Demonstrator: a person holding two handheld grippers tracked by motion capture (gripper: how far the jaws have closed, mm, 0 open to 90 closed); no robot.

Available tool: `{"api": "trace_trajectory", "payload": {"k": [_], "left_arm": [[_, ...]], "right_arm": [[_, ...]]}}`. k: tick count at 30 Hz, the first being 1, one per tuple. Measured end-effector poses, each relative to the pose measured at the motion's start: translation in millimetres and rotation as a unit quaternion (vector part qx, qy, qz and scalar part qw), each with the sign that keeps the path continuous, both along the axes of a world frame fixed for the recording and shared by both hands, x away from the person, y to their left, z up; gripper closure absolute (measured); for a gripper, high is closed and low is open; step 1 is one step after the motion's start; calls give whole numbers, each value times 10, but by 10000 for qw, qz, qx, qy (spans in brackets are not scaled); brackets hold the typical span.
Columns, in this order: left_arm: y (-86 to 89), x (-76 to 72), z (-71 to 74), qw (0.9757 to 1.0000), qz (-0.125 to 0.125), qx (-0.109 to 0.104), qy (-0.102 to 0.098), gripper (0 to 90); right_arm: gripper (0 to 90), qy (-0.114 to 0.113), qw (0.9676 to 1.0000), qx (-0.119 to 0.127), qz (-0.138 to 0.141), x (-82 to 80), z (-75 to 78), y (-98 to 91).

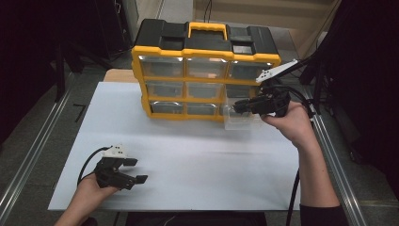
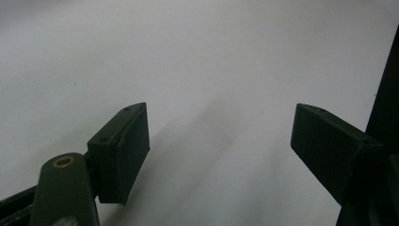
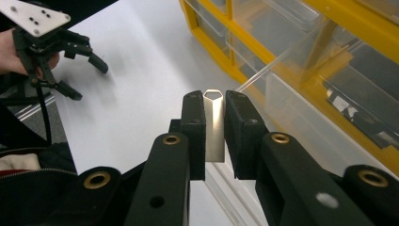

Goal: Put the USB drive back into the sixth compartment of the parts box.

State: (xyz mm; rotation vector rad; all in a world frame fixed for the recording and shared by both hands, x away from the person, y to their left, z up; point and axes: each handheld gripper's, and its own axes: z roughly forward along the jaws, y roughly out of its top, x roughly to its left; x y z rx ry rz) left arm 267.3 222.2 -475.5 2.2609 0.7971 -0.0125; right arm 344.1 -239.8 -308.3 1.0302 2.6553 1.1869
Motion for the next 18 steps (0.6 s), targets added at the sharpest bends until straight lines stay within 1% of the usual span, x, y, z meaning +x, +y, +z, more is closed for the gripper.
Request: {"api": "trace_trajectory", "payload": {"k": [4,7,9,12,13,18], "left_arm": [[3,-1,1,10000,6,13,-5,214],[2,-1,-2,10000,1,-5,-7,214],[3,-2,-1,10000,7,-16,-6,214],[4,1,0,10000,-3,17,-3,214],[3,0,-2,10000,-3,-11,-6,214],[8,-1,0,10000,-2,-9,-16,214]], "right_arm": [[763,-7,10000,-20,-52,23,-9,5],[763,-19,10000,20,-71,55,-15,-6],[763,-23,9999,32,-114,72,-21,-9],[762,-44,9997,-18,-229,109,-48,2],[762,-44,9997,-18,-229,109,-48,2],[762,29,9995,-31,-315,146,-104,4]]}}
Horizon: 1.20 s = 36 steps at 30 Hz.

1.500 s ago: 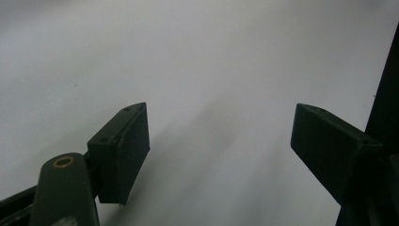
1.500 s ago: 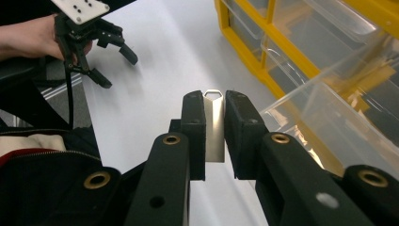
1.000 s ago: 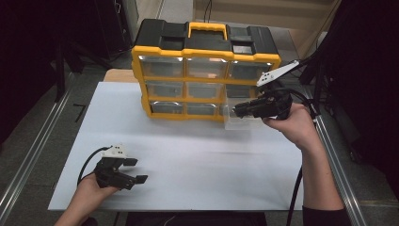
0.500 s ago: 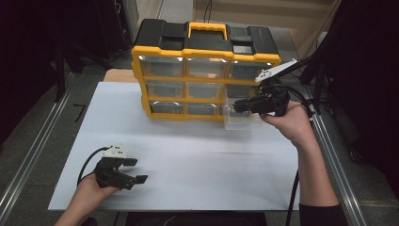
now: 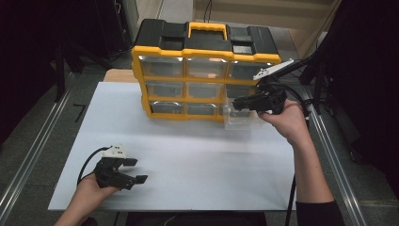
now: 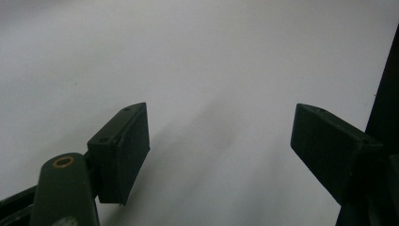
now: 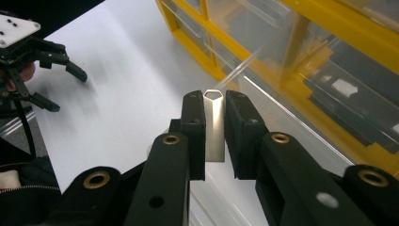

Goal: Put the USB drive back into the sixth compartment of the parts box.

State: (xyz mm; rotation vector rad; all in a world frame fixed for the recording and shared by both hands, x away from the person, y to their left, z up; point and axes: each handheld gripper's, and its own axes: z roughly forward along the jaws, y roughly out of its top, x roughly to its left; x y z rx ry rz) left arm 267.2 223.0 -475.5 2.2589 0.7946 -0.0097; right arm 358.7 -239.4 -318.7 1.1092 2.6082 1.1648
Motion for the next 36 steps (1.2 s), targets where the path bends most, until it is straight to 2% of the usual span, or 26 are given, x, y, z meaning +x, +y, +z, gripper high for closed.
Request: {"api": "trace_trajectory", "payload": {"k": [5,6,11,20,22,23,27,30,36], "left_arm": [[1,0,2,10000,6,-7,6,214],[-3,-1,1,10000,6,-14,6,214],[-4,0,4,10000,-4,-25,-3,214],[-9,-11,10,10000,-16,-32,-5,214],[-9,-11,10,10000,-16,-34,-5,214],[-8,-11,11,10000,-15,-28,-11,214],[-5,-11,14,10000,-20,-31,-9,214],[-8,-13,13,10000,-22,-37,-7,214],[-4,-13,17,10000,-31,-36,-12,214]], "right_arm": [[747,30,9999,-18,-111,31,-45,0],[679,29,9999,-11,-169,35,-60,1],[594,14,9996,53,-271,9,-45,0],[463,-94,9997,197,-123,-127,12,128],[438,-26,9994,338,-65,-154,16,159],[396,10,9990,457,-17,-178,16,187],[337,-20,9991,414,7,-225,18,240],[298,3,9990,431,154,-267,13,275],[292,-24,9993,323,178,-337,-46,344]]}}
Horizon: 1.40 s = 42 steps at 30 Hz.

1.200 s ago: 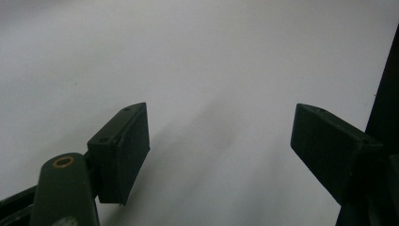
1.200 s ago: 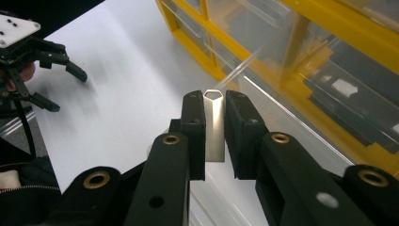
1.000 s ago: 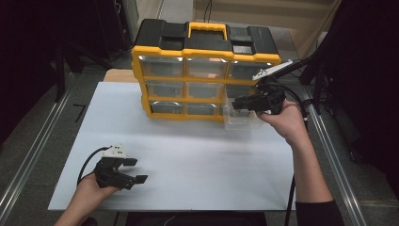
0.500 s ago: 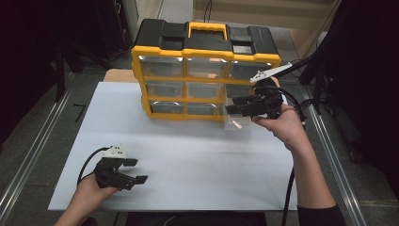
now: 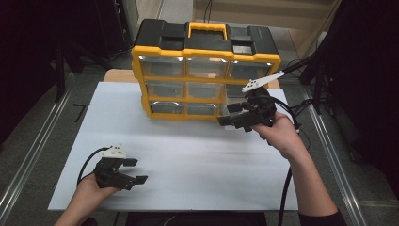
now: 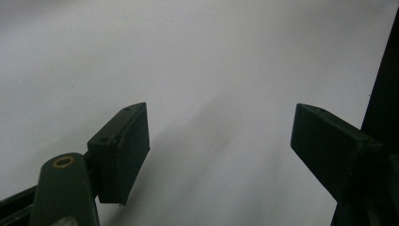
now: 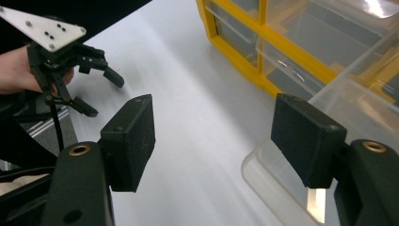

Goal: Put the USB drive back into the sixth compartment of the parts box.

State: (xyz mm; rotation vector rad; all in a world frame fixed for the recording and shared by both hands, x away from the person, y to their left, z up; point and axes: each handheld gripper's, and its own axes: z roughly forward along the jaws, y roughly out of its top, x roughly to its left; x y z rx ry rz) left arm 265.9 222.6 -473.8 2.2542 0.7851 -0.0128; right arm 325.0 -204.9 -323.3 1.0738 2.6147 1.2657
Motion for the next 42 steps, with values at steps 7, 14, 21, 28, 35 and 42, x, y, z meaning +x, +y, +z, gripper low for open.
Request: {"api": "trace_trajectory", "payload": {"k": [7,14,21,28,35,42], "left_arm": [[-4,-3,1,10000,-7,-3,-2,214],[-1,-4,3,10000,-11,-6,-4,214],[-4,-3,2,10000,-15,4,-3,214],[-5,-4,2,10000,-13,1,-3,214],[-4,-3,2,10000,-7,1,1,214],[-4,-3,2,10000,-12,1,0,214]], "right_arm": [[291,-155,9999,38,68,-92,-70,50],[285,-166,9996,-58,240,-175,-140,155],[284,-153,9993,-107,336,-258,-191,198],[283,-217,9988,-153,403,-326,-253,230],[281,-299,9980,-180,533,-396,-364,269],[269,-306,9977,-274,546,-439,-549,273]]}}
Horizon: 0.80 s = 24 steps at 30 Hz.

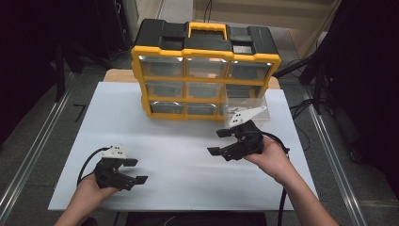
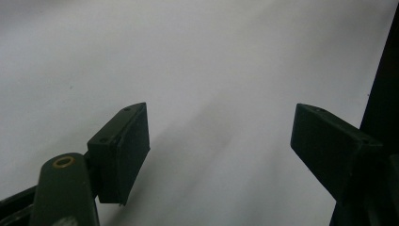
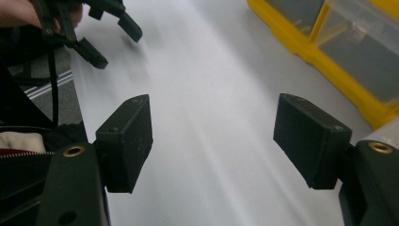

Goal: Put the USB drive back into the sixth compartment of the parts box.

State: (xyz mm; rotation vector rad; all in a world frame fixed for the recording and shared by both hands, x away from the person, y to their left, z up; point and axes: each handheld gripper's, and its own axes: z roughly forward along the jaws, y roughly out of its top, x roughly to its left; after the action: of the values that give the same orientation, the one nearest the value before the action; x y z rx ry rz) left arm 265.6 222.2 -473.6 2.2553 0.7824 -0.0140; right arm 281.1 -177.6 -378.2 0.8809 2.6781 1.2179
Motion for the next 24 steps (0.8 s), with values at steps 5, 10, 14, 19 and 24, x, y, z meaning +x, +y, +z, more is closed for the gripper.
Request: {"api": "trace_trajectory", "payload": {"k": [5,10,14,19,24], "left_arm": [[-1,0,-1,10000,1,1,-2,214],[-1,0,-2,10000,1,10,5,214],[-4,0,-2,10000,1,28,5,214],[-6,0,-6,10000,11,20,16,214],[-5,0,-4,10000,15,34,14,214]], "right_arm": [[267,122,9999,6,-70,-31,-133,-40],[267,149,9998,-26,-98,-81,-290,-99],[267,172,9997,-4,-153,-108,-398,-158],[264,183,9996,27,-203,-149,-517,-227],[262,224,9993,30,-296,-178,-620,-291]]}}
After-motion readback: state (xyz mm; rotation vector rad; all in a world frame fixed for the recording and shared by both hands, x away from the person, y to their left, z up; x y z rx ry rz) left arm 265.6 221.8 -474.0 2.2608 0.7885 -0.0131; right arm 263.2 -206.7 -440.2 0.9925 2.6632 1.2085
